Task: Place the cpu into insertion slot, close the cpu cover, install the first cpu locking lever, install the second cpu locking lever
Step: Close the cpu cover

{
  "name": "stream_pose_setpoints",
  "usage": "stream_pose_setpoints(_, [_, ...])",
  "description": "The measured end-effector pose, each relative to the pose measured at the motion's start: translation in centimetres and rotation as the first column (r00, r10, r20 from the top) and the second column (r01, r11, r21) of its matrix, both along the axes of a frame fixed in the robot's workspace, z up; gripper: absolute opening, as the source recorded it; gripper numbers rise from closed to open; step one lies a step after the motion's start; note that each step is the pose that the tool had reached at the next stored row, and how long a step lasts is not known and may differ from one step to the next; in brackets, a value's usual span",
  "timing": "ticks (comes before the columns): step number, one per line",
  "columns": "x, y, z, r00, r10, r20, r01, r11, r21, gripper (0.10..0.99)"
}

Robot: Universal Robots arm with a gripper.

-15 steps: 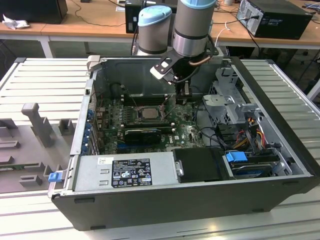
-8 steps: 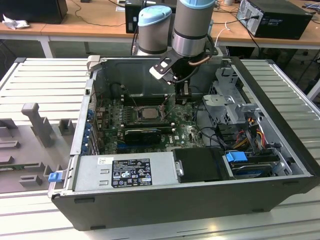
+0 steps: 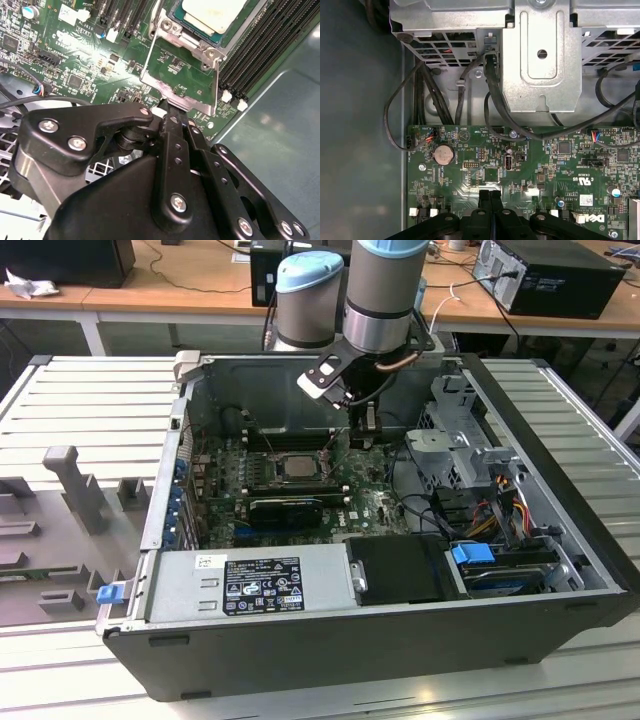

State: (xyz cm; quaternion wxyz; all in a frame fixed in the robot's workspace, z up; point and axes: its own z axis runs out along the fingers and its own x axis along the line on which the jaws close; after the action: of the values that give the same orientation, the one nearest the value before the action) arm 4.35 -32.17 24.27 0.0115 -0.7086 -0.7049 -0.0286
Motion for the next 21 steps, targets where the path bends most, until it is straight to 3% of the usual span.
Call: stream_pose_setpoints(21, [-0.47, 0.0, 0.0, 1.0, 0.0, 0.0, 0.0, 1.0, 0.0, 0.106])
